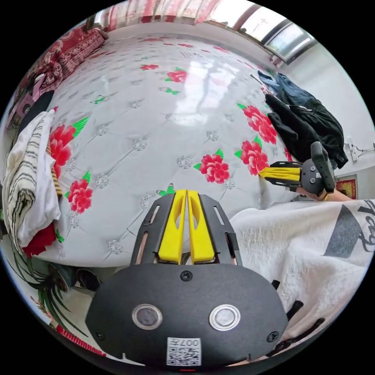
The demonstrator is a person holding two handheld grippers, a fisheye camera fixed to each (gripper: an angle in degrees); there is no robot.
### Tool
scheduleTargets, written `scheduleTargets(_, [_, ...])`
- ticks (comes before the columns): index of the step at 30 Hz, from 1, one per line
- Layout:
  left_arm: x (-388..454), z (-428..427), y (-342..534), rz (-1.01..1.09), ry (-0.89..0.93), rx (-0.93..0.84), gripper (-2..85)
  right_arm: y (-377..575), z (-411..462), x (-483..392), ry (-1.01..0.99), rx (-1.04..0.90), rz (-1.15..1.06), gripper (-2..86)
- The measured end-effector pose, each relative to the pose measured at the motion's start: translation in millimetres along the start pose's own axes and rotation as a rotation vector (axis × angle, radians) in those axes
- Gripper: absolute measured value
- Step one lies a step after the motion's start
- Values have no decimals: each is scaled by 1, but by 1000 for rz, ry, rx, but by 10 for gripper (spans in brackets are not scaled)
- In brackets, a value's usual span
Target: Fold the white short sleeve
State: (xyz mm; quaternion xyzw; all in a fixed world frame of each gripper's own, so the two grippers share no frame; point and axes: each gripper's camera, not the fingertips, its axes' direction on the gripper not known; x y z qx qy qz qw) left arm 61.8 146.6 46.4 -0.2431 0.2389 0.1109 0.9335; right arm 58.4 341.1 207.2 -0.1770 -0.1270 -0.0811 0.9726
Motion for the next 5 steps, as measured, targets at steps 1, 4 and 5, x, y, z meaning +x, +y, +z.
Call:
scheduleTargets(1, [14, 13, -8, 34, -21, -33, -10, 0, -2, 3, -25, 18, 18, -1])
scheduleTargets(4, [44, 49, -22, 96, -91, -155, -10, -1, -13, 32, -185, 4, 141, 3])
scheduleTargets(5, [52, 67, -25, 105, -129, -228, -10, 5, -23, 48, -227, 32, 188, 6])
